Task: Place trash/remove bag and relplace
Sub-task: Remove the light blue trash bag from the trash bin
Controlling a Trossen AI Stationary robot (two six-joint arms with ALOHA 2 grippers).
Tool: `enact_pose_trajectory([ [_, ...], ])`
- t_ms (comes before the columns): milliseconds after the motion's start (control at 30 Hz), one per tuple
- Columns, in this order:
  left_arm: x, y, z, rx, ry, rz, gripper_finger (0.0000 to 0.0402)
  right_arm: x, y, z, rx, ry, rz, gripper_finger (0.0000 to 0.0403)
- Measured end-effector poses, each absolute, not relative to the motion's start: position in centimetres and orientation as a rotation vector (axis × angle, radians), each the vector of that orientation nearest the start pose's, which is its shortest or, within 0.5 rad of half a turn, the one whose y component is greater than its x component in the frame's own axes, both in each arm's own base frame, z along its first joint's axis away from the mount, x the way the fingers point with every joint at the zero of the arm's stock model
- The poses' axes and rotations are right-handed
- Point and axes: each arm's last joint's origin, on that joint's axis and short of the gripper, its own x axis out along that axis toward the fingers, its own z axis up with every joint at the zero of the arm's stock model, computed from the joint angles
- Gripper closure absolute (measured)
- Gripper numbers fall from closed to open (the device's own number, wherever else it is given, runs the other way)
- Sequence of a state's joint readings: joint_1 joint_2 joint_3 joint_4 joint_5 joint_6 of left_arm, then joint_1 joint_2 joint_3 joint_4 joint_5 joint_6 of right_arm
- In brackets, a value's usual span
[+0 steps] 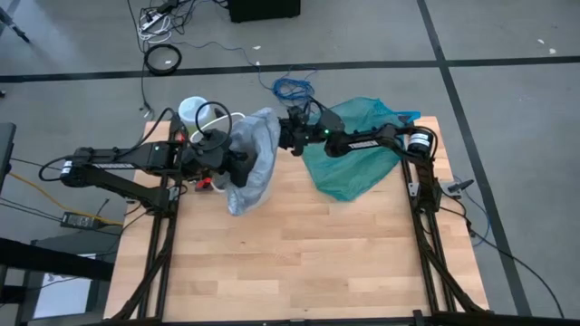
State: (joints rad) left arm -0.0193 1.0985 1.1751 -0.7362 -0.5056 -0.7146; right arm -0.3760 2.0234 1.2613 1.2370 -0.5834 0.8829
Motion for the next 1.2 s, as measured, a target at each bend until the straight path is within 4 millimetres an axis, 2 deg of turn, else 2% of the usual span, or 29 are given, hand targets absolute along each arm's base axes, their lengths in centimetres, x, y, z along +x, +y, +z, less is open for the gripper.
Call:
enact_pose_trajectory([
  [400,21.2,1.0,35.8,-0.473,0.478,0.656,0.0394,42.4,-9.1,26.4,0.706,-0.252,0.521,0.0292],
  [567,21.2,0.9,35.8,-0.458,0.502,0.633,0.0394,42.6,-8.1,26.4,0.670,-0.257,0.533,0.0317],
  [800,21.1,0.8,35.6,-0.456,0.538,0.615,0.0394,42.0,-9.8,26.7,0.638,-0.287,0.497,0.0344],
  [967,21.1,0.7,35.5,-0.475,0.565,0.570,0.0394,41.1,-12.7,27.1,0.631,-0.308,0.451,0.0360],
  [1200,21.0,0.6,35.4,-0.473,0.577,0.569,0.0394,39.2,-15.6,28.1,0.608,-0.392,0.473,0.0375],
])
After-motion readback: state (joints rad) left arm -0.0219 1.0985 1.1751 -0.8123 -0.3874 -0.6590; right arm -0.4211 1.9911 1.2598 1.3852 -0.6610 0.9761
